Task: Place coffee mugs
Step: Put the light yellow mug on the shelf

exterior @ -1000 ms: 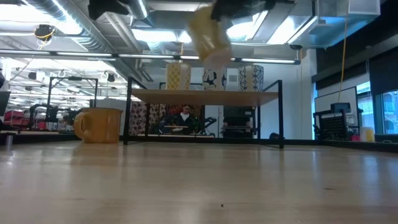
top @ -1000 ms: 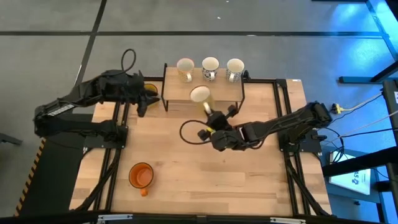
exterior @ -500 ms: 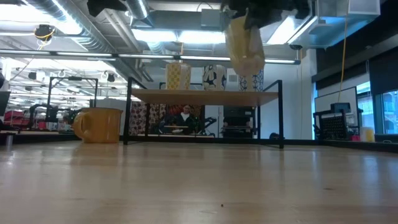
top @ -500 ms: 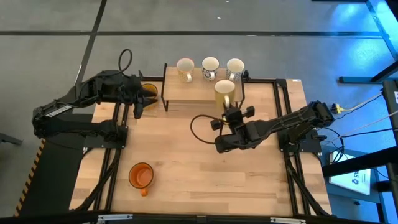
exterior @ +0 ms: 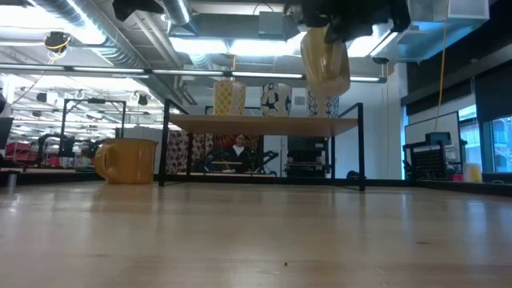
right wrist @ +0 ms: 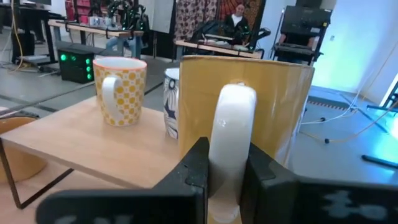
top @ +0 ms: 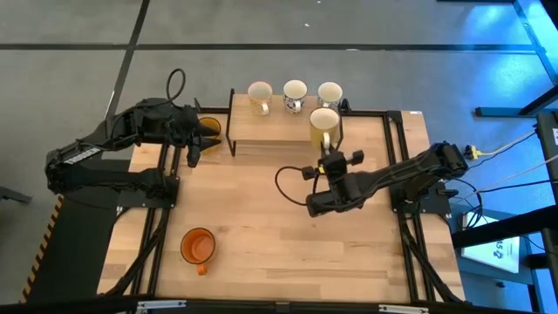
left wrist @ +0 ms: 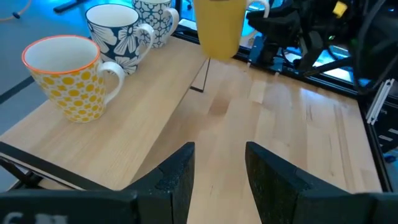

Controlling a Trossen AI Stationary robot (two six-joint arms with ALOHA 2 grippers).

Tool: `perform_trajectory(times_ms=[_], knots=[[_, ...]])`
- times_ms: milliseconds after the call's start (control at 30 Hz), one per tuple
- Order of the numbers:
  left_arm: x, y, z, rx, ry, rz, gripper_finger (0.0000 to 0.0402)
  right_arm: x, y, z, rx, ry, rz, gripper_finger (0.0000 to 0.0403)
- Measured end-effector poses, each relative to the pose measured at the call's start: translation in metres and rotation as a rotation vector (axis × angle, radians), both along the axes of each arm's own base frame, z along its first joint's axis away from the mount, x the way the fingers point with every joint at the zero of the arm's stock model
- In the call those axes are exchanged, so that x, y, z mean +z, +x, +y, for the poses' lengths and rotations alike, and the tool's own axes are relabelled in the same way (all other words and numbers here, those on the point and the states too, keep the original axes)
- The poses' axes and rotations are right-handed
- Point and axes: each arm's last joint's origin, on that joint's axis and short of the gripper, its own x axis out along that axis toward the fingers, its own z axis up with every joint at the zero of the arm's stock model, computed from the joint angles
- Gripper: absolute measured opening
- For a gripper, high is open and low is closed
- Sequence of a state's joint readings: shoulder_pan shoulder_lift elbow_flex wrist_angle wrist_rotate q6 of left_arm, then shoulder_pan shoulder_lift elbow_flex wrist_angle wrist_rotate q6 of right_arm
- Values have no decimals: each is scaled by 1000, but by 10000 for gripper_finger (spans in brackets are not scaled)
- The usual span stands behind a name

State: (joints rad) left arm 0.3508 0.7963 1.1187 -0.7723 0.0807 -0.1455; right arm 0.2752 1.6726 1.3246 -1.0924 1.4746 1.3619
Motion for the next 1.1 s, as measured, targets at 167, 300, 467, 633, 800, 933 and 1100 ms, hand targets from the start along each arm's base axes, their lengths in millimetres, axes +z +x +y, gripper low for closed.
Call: perform_trajectory(times_ms=[167,300,467,633,800,933,1100], knots=[[0,0,0,1,0,0,137,-16,-6,-2,-10,2,-36,29],[0,0,0,1,-1,0,137,-22,-9,-3,-11,1,-21,29],[0,2,1,2,0,-2,137,-29,-9,-4,-15,-6,-42,29],[1,6,2,7,9,-21,137,-35,-8,-9,-31,-5,-52,29],[1,8,3,8,10,-22,137,-37,-7,-18,-61,22,-45,29],[1,9,3,2,6,-20,137,-37,-6,-26,-84,16,-22,29],[1,9,3,-12,-2,-23,137,-37,-5,-33,-107,27,-14,29]])
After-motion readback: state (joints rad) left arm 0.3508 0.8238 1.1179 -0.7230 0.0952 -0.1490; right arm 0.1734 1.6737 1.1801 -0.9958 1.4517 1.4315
